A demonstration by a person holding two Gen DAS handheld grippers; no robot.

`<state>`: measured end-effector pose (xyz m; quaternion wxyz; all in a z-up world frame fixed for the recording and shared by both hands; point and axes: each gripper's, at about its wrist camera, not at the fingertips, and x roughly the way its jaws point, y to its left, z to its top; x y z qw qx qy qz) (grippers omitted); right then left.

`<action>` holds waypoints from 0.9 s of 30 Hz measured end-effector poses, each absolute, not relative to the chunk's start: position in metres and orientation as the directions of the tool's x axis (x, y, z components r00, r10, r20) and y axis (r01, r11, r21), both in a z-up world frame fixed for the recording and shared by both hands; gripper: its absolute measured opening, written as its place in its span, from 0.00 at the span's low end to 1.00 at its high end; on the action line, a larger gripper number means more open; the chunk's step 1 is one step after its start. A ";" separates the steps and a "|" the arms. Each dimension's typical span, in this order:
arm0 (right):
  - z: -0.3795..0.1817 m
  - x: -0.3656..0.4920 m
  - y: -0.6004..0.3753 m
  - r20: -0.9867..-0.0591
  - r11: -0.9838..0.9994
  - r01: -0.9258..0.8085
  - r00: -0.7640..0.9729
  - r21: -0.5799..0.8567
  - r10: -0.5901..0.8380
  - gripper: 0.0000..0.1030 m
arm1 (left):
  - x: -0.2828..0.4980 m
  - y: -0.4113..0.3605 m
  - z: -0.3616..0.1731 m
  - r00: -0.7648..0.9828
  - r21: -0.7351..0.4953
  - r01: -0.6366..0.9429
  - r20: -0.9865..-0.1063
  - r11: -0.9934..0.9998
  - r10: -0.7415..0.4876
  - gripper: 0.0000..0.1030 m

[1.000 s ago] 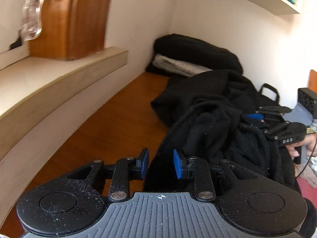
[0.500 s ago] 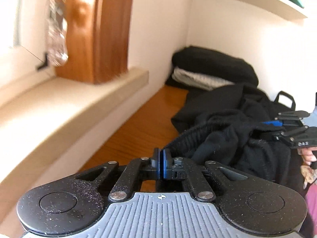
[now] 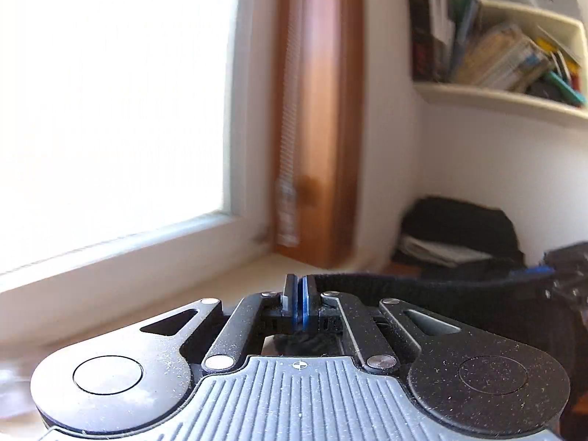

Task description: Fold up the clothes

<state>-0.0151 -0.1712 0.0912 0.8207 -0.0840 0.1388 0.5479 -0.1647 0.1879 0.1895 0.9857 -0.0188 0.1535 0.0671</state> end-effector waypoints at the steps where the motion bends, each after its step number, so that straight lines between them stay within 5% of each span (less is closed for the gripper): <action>1: 0.094 -0.022 -0.161 -0.320 0.359 -0.933 0.335 0.017 0.886 0.28 | -0.179 0.195 0.197 0.944 -0.013 -0.163 -0.294 0.987 0.152 0.02; 8: 0.097 -0.086 -0.101 -0.342 0.106 -0.986 0.057 0.126 0.938 0.27 | -0.266 0.229 0.219 0.912 0.043 -0.289 -0.290 0.956 0.289 0.02; 13: 0.068 -0.124 -0.074 -0.443 0.027 -0.985 -0.051 0.169 0.895 0.32 | -0.275 0.241 0.168 0.855 0.030 -0.289 -0.441 0.957 0.272 0.04; 18: 0.059 -0.116 -0.075 -0.471 0.047 -0.984 -0.040 0.172 0.881 0.38 | -0.277 0.242 0.143 0.837 -0.001 -0.288 -0.486 0.958 0.251 0.17; 22: 0.071 -0.099 -0.084 -0.436 0.073 -0.981 -0.014 0.181 0.900 0.43 | -0.278 0.241 0.136 0.845 -0.042 -0.289 -0.481 0.957 0.234 0.37; 27: 0.088 -0.087 -0.098 -0.399 0.094 -0.978 0.012 0.188 0.917 0.47 | -0.265 0.225 0.128 0.854 -0.067 -0.251 -0.486 0.966 0.188 0.37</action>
